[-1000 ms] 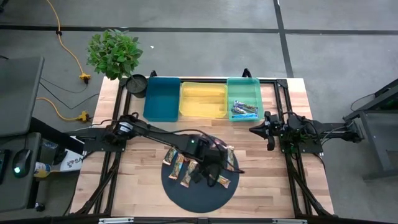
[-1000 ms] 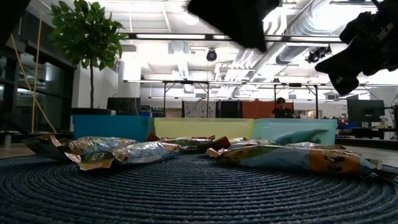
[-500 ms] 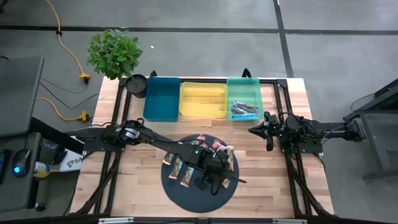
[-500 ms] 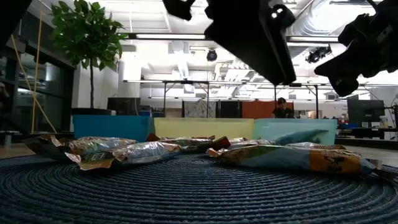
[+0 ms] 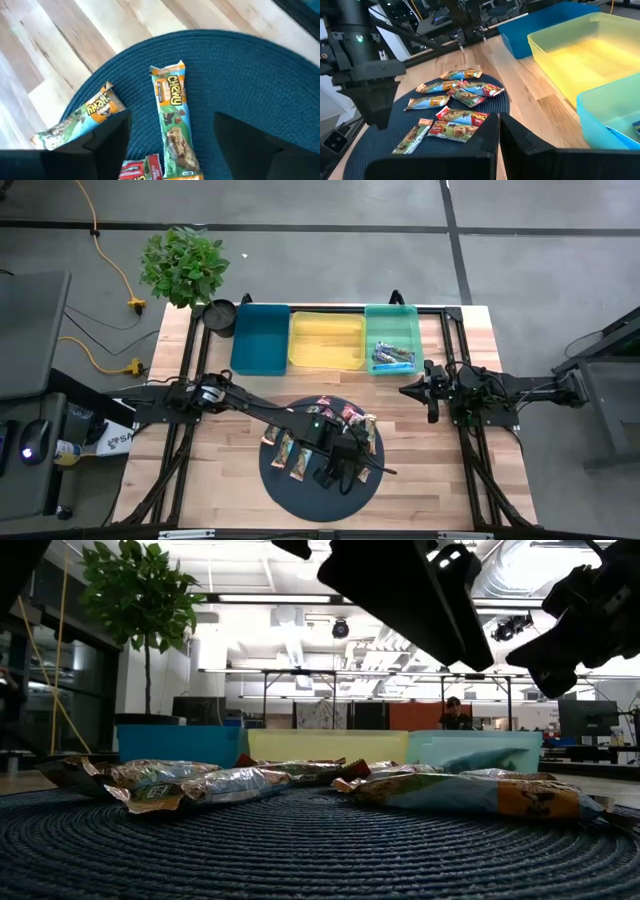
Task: Pick and place Granola Bars by type
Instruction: Put the yellow granola bar into the yellow bin
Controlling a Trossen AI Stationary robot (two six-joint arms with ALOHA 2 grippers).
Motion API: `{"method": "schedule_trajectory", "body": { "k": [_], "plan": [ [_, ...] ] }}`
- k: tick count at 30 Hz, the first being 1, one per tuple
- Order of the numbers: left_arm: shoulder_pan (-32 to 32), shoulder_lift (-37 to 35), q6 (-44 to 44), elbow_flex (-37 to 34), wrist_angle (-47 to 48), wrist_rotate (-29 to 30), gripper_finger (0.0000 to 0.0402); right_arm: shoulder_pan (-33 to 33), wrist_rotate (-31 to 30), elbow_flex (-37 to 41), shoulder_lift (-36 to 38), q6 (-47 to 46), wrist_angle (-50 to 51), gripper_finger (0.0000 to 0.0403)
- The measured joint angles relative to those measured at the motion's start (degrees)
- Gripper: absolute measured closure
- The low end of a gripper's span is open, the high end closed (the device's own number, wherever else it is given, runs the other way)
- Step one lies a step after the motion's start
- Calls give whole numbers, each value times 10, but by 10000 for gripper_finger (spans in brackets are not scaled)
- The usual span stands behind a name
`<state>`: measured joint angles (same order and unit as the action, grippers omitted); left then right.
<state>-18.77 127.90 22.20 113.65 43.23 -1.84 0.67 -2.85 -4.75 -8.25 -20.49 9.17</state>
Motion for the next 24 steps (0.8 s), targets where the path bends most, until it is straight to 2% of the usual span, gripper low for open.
{"method": "schedule_trajectory", "body": {
  "k": [6, 12, 17, 24],
  "plan": [
    [0, 35, -19, 1, -5, -29, 110, 0, 0, 0, 0, 0, 0, 402],
    [4, 70, -58, -1, 20, -9, 110, 0, 0, 0, -2, 0, -4, 402],
    [4, 79, -60, 0, -3, 22, 110, 0, 0, -1, -8, 0, 0, 402],
    [4, 83, -60, 0, -9, 13, 110, 0, 0, 0, -7, 0, 0, 402]
  ]
}}
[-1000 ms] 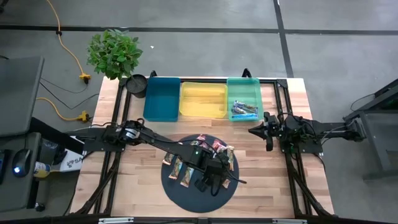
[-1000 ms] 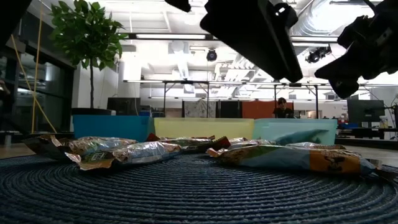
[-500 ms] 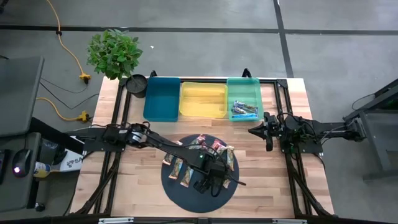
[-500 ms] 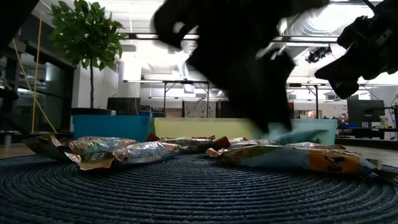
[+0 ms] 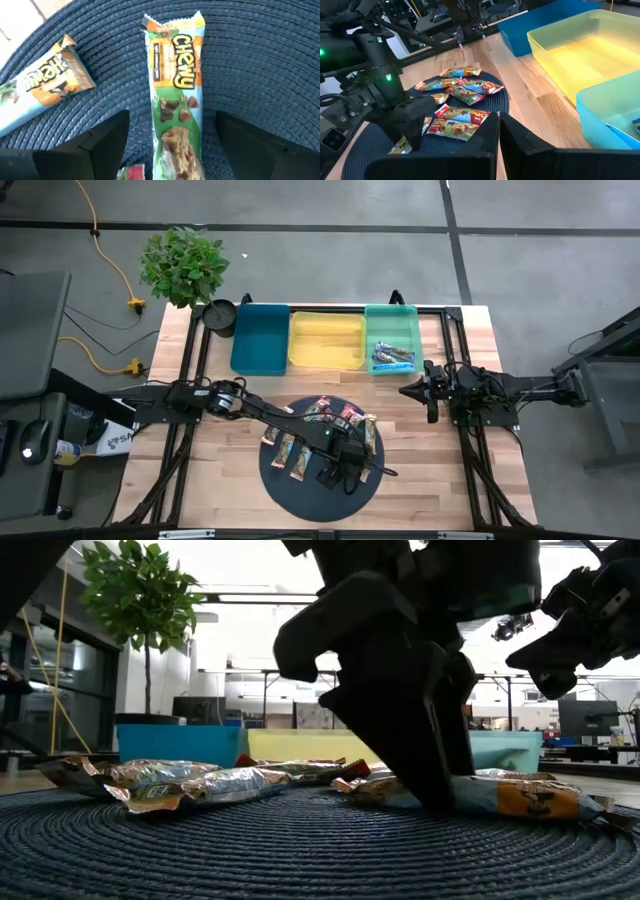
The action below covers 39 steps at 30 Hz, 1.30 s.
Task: Pick and place Granola Bars by type
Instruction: Put the yellow granola bar into the yellow bin
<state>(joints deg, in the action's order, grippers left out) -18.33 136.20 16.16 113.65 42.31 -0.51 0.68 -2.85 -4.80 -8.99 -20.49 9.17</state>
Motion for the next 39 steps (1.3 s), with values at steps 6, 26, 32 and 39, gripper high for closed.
{"method": "schedule_trajectory", "body": {
  "k": [6, 26, 32, 39],
  "plan": [
    [1, 6, -4, 1, 8, -21, 110, 0, 0, 0, 0, 0, -1, 402],
    [32, 13, -26, 1, 7, -99, 215, 0, 0, 0, 0, 0, 0, 402],
    [34, 13, -27, 1, 7, -107, 236, 0, 0, 0, 0, 0, 0, 402],
    [34, 13, -28, 0, 7, -107, 253, 0, 0, 0, 0, 0, 0, 402]
  ]
}}
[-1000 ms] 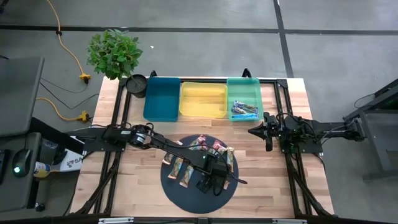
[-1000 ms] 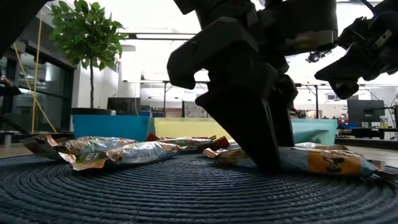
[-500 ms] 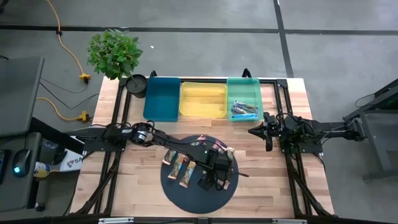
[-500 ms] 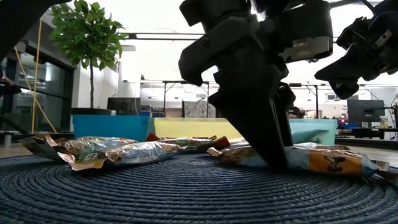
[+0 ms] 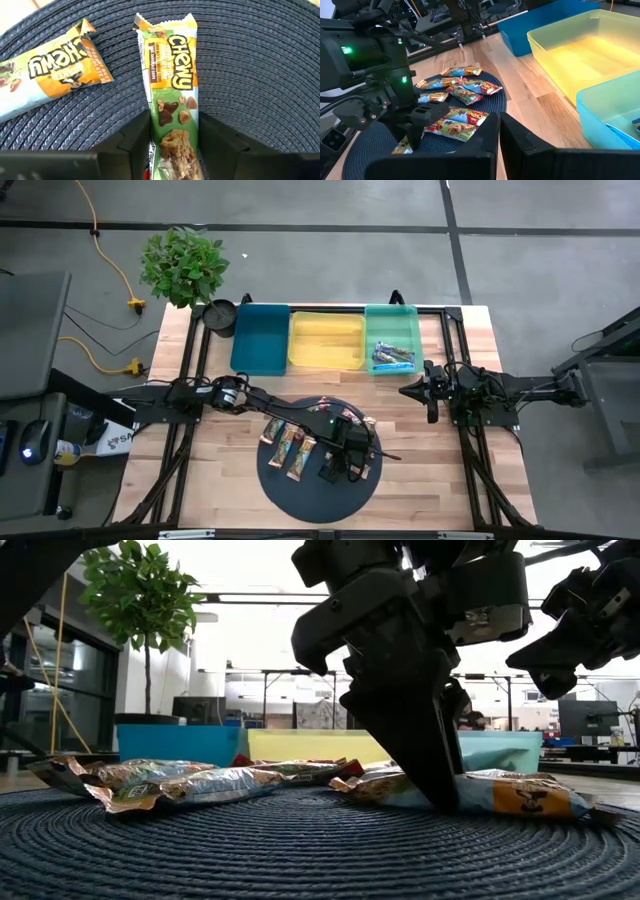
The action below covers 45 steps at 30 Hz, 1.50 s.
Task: Pick and place Granola Bars by type
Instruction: Put the yellow granola bar into the yellow bin
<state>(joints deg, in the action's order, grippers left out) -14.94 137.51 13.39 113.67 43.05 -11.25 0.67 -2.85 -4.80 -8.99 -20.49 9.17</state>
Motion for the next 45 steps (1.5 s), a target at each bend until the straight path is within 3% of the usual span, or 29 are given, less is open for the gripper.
{"method": "schedule_trajectory", "body": {
  "k": [29, 35, 45],
  "plan": [
    [1, -11, 2, 44, 14, 1, 276, 0, 0, 0, 0, 0, 0, 402],
    [26, -28, -31, 45, -10, -88, 276, 0, 0, 0, 0, 0, 0, 402],
    [82, -74, -42, 45, -16, -164, 296, 0, 0, 0, 0, 0, -1, 402]
  ]
}}
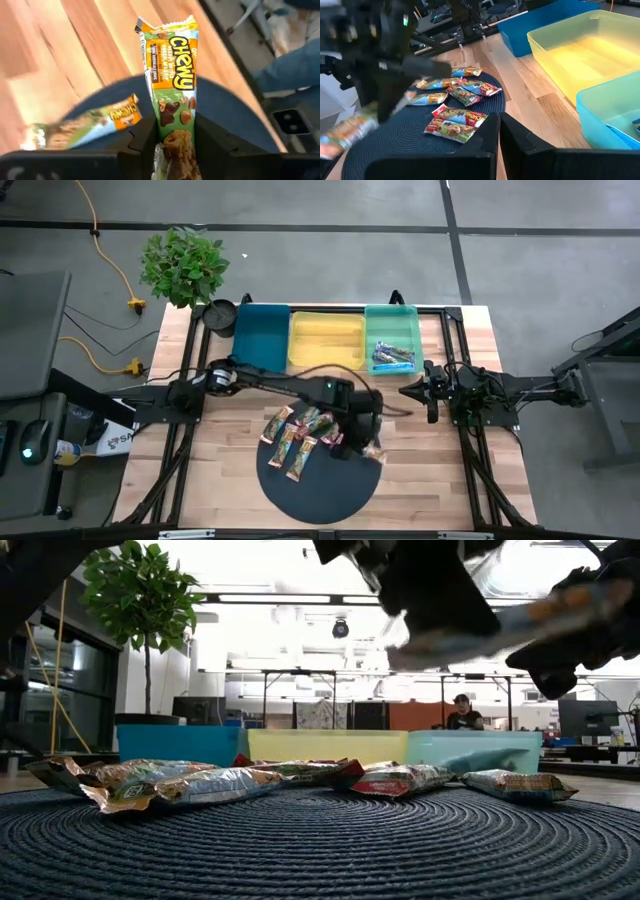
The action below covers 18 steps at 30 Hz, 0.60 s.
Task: Pick and place Granola Bars by type
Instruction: Put the yellow granola bar into the yellow bin
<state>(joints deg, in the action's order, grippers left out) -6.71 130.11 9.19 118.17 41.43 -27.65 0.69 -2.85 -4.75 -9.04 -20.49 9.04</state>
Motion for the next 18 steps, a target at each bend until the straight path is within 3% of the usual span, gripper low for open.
{"method": "schedule_trajectory", "body": {
  "k": [8, 18],
  "plan": [
    [34, -35, -5, 0, -40, -109, 349, 0, 0, 0, 0, 0, 1, 402],
    [96, -100, -5, 0, -35, -149, 353, 0, 0, 0, 0, 0, 1, 402]
  ]
}}
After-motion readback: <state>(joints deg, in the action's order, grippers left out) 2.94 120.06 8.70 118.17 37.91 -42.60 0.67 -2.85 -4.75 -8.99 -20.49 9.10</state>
